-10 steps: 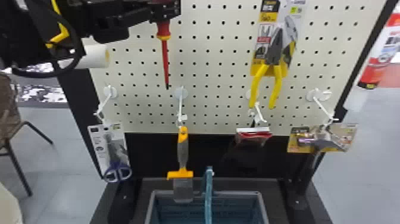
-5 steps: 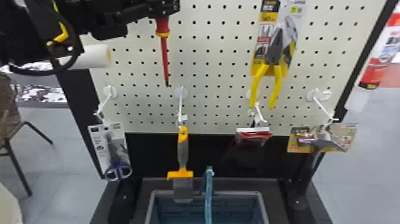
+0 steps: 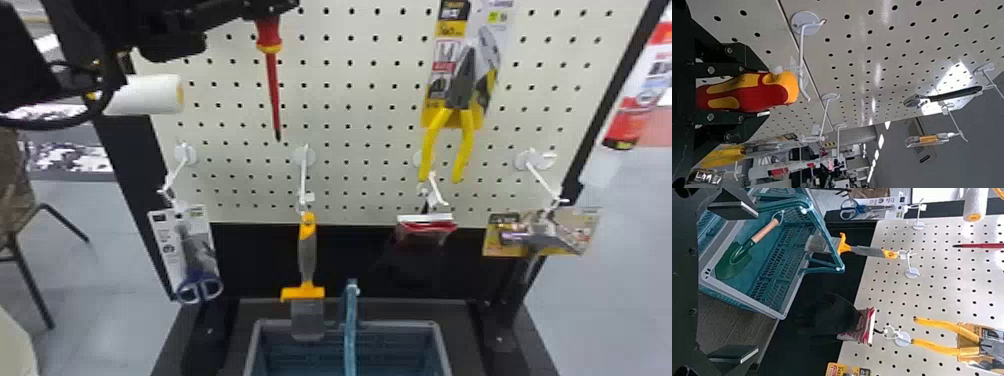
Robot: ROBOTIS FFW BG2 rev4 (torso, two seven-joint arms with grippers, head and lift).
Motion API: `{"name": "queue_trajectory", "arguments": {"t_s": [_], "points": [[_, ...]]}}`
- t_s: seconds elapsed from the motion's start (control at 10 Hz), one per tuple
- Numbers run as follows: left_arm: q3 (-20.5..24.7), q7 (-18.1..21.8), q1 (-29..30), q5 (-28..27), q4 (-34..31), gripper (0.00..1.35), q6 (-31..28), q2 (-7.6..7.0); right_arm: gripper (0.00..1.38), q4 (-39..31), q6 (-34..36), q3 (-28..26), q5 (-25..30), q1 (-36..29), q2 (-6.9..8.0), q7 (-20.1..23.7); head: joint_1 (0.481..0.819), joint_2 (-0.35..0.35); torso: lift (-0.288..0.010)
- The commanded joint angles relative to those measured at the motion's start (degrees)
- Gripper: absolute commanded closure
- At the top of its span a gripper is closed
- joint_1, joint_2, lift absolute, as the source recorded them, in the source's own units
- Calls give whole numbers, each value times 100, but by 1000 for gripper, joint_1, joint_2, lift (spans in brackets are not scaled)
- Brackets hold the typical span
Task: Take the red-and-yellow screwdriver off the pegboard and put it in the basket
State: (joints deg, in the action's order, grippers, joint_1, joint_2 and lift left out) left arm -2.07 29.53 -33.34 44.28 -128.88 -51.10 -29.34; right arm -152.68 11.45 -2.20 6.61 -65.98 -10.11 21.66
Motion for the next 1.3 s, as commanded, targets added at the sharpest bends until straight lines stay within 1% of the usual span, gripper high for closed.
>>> {"name": "queue_trajectory", "arguments": {"t_s": [0.0, 0.1, 0.3, 0.5, 0.6, 0.7, 0.9, 1.1, 1.2], "points": [[128, -79, 162, 160, -226, 1184, -75, 42, 104, -11, 41, 0, 16, 12, 0, 22, 549, 0, -100], [180, -175, 248, 256, -409, 1184, -75, 86, 104, -11, 59, 0, 33, 25, 0, 31, 549, 0, -100], [180, -202, 199, 265, -521, 1185, -75, 69, 104, -11, 76, 0, 42, 25, 0, 58, 549, 0, -100], [242, -246, 285, 335, -718, 1185, -31, 77, 104, 3, 85, 0, 42, 37, 0, 66, 549, 0, -100], [365, -263, 507, 370, -915, 1185, -14, 139, 104, 3, 85, 0, 42, 49, 0, 75, 549, 0, -100], [602, -369, 864, 406, -1182, 1185, 4, 244, 104, 3, 85, 0, 42, 37, 0, 75, 549, 0, -100], [1051, -448, 1479, 353, -1562, 1185, 92, 508, 104, 17, 94, 0, 60, 61, 0, 119, 549, 0, -100], [1341, -492, 2033, 344, -1660, 1187, 145, 745, 104, 45, 112, 0, 77, 98, 0, 172, 549, 0, -100], [1560, -509, 2328, 344, -1731, 1187, 162, 921, 104, 59, 112, 0, 86, 111, 0, 181, 549, 0, -100]]}}
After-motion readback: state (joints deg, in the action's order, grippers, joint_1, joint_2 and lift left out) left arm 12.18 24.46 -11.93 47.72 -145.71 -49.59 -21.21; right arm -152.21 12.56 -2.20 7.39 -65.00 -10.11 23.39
